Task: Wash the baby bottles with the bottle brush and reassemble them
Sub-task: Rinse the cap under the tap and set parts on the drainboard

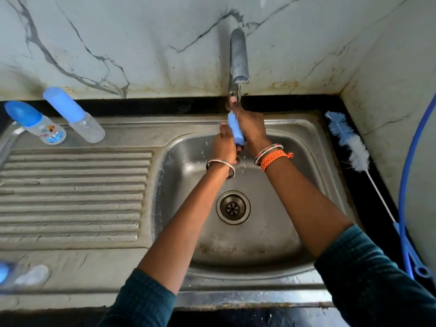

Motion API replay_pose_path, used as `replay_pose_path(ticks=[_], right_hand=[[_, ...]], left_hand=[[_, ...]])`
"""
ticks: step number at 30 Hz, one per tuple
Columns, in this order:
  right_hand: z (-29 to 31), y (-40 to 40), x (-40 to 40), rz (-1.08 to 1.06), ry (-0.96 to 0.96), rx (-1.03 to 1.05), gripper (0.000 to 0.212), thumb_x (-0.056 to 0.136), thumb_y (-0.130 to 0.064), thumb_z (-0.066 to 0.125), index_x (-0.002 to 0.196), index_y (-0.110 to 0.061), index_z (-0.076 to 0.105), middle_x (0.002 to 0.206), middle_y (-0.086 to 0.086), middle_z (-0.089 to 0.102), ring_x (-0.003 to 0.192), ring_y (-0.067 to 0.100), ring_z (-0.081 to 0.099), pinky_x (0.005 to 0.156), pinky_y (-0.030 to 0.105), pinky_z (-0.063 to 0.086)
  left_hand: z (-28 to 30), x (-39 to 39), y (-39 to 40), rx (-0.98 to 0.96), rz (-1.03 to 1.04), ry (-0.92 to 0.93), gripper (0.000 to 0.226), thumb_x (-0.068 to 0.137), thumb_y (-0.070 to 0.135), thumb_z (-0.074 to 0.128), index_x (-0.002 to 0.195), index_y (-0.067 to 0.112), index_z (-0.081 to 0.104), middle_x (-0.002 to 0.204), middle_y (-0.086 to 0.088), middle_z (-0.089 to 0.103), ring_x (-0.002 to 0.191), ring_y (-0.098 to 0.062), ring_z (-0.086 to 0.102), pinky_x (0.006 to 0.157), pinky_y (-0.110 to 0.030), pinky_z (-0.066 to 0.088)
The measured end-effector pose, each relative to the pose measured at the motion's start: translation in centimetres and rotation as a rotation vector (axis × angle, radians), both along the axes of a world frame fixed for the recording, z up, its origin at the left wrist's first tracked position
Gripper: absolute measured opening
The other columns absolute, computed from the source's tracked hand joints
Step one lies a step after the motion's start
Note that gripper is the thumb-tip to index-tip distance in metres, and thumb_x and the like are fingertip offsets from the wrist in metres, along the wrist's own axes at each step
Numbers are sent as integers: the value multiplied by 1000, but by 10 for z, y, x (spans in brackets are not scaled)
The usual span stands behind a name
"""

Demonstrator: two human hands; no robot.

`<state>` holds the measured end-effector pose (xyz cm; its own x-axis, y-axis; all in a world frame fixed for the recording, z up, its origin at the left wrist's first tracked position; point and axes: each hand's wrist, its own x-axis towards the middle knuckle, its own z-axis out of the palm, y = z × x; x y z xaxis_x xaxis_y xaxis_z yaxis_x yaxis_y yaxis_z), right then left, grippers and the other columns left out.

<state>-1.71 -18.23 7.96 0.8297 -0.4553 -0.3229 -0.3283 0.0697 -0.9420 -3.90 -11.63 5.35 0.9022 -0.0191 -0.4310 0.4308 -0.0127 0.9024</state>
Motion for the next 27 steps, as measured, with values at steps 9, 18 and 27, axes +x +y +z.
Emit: replay_pose_path(ticks=[9,18,27], right_hand=[[-15,-3,-18,203,-336,-191,24,81,-24,74,97,-15,59,86,0,60,75,9,56,70,26,51],[-13,5,-24,298,-353,-422,33,85,-28,70,115,-21,60,108,0,63,94,7,57,84,20,45],[-8,12,-29,339,-147,-424,61,88,-41,63,136,-11,40,116,9,59,98,16,54,87,27,43]], left_hand=[[16,8,2,-484,-19,208,43,102,35,24,72,12,44,37,4,33,23,-2,21,26,-8,16],[7,0,4,-662,-32,152,38,103,33,26,82,15,52,44,6,52,26,-1,34,26,-10,21],[-6,0,15,-726,-58,184,39,102,35,30,80,13,54,50,2,53,36,-3,46,31,-13,33]])
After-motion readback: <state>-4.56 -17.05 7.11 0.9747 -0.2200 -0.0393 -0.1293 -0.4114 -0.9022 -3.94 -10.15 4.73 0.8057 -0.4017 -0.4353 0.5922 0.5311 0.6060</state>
